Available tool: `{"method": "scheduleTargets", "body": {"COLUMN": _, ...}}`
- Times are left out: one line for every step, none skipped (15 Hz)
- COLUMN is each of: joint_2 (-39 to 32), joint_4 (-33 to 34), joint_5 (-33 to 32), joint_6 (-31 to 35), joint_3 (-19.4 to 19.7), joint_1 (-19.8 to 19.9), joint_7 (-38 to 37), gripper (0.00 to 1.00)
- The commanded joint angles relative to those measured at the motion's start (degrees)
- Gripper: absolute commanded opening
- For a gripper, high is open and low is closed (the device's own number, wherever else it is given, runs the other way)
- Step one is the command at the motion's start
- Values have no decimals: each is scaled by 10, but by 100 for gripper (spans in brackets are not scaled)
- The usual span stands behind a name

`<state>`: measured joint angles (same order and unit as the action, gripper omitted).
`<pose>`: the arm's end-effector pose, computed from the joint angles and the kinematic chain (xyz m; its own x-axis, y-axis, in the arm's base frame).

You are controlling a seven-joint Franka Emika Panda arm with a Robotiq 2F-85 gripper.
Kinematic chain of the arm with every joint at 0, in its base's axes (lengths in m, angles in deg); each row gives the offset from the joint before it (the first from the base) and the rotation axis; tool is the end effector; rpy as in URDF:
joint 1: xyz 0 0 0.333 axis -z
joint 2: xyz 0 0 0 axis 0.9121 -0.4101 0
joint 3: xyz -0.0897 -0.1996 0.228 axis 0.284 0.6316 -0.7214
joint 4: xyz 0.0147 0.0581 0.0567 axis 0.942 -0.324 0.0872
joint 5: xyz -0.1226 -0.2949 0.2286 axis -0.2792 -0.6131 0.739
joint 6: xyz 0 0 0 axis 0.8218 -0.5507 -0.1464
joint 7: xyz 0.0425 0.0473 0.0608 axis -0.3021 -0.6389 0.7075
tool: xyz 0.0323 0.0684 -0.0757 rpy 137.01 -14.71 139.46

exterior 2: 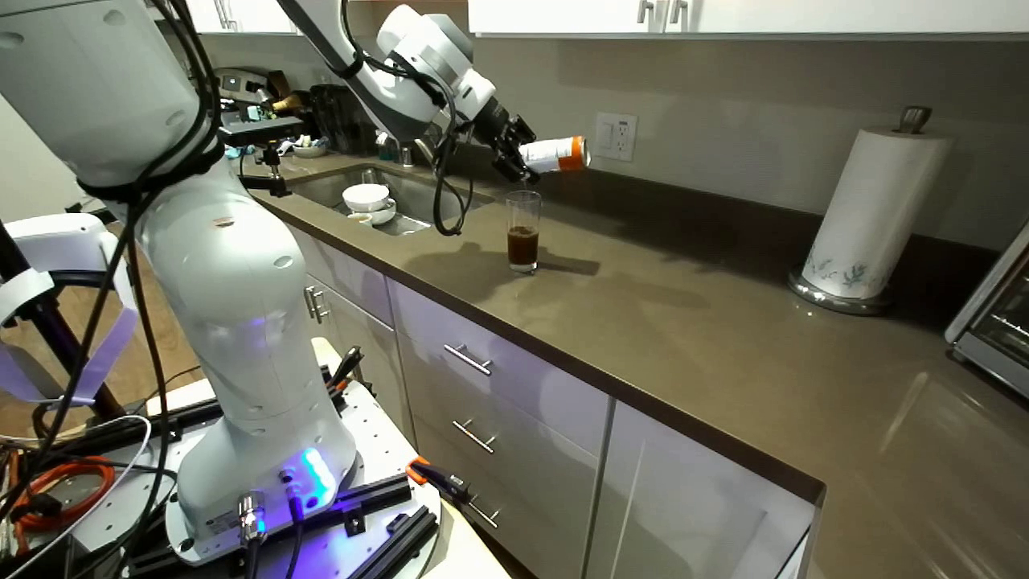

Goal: Pick up the can, pour its contents in the glass cup and put it down

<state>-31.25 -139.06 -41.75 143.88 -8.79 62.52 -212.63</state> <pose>0.4473 0.1713 0.4040 0.2223 -0.7787 0.5867 -0.7390 -0.5271 -0.4196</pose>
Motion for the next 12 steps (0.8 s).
{"method": "scheduleTargets", "body": {"joint_2": 20, "joint_4": -14, "joint_5": -28, "joint_6": -1, "joint_3": -6, "joint_1": 3, "joint_7": -34, "gripper": 28}}
{"method": "scheduleTargets", "body": {"joint_2": 20, "joint_4": -15, "joint_5": -32, "joint_6": -1, "joint_3": -6, "joint_1": 3, "joint_7": -36, "gripper": 28}}
{"method": "scheduleTargets", "body": {"joint_2": 21, "joint_4": -15, "joint_5": -35, "joint_6": -1, "joint_3": -6, "joint_1": 3, "joint_7": -39, "gripper": 28}}
{"method": "scheduleTargets", "body": {"joint_2": 21, "joint_4": -15, "joint_5": -39, "joint_6": -2, "joint_3": -6, "joint_1": 3, "joint_7": -43, "gripper": 28}}
{"method": "scheduleTargets", "body": {"joint_2": 21, "joint_4": -15, "joint_5": -42, "joint_6": -2, "joint_3": -6, "joint_1": 3, "joint_7": -46, "gripper": 28}}
{"method": "scheduleTargets", "body": {"joint_2": 22, "joint_4": -15, "joint_5": -44, "joint_6": -2, "joint_3": -6, "joint_1": 3, "joint_7": -47, "gripper": 28}}
{"method": "scheduleTargets", "body": {"joint_2": 22, "joint_4": -15, "joint_5": -44, "joint_6": -3, "joint_3": -6, "joint_1": 3, "joint_7": -47, "gripper": 28}}
{"method": "scheduleTargets", "body": {"joint_2": 23, "joint_4": -15, "joint_5": -45, "joint_6": -3, "joint_3": -6, "joint_1": 3, "joint_7": -47, "gripper": 28}}
{"method": "scheduleTargets", "body": {"joint_2": 23, "joint_4": -15, "joint_5": -45, "joint_6": -3, "joint_3": -6, "joint_1": 3, "joint_7": -48, "gripper": 28}}
{"method": "scheduleTargets", "body": {"joint_2": 24, "joint_4": -15, "joint_5": -45, "joint_6": -3, "joint_3": -6, "joint_1": 3, "joint_7": -48, "gripper": 28}}
{"method": "scheduleTargets", "body": {"joint_2": 24, "joint_4": -15, "joint_5": -45, "joint_6": -3, "joint_3": -6, "joint_1": 3, "joint_7": -48, "gripper": 28}}
{"method": "scheduleTargets", "body": {"joint_2": 25, "joint_4": -15, "joint_5": -45, "joint_6": -3, "joint_3": -6, "joint_1": 3, "joint_7": -48, "gripper": 28}}
